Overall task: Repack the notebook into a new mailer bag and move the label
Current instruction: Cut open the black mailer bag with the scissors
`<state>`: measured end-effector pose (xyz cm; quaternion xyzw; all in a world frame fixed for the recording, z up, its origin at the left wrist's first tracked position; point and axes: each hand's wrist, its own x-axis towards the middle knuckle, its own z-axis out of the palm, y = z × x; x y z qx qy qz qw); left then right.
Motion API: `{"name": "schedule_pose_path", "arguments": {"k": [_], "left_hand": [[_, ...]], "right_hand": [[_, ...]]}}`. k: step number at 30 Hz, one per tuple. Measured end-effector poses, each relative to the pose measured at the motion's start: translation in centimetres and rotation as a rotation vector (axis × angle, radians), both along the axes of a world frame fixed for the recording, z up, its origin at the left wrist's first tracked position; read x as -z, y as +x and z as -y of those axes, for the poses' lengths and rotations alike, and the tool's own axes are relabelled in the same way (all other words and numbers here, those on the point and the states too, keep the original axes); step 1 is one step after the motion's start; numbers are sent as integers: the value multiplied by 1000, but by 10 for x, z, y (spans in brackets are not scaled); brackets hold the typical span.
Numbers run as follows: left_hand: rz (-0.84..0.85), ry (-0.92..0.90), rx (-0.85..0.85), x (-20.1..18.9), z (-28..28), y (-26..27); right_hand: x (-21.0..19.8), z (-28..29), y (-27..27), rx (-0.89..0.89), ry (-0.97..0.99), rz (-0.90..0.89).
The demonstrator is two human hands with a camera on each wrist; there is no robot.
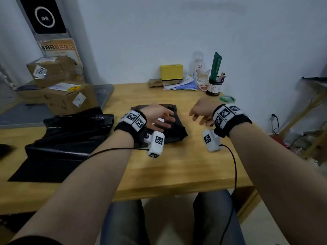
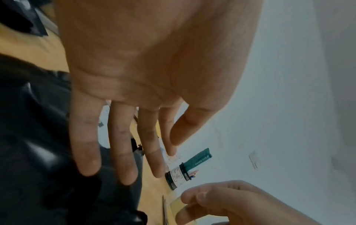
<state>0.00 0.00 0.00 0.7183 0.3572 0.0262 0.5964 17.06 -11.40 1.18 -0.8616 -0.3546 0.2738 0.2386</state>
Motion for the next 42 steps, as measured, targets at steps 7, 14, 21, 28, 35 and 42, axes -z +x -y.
{"name": "schedule_pose_path", "arguments": {"k": [7,14,21,28,35,42], "left_hand": [[-98,-48,-28,14,-9,44],[-197,-13,-58,19,-9,65],[-190,-16,-79,24,-10,76],[-191,-41,-70,27,-12,70],[-205,-47,-97,24,-14,51],[-224,-73,-145,28,-13,21]], "right_hand": [[20,-11,55,106,-74,87],[60,-10,93,198,-109,247],[80,-14,111,233,-122,228],[75,-12,100,167,-208,308],[76,-14,87,151,-234,275],[76,-2,69,104,-140,155]]}}
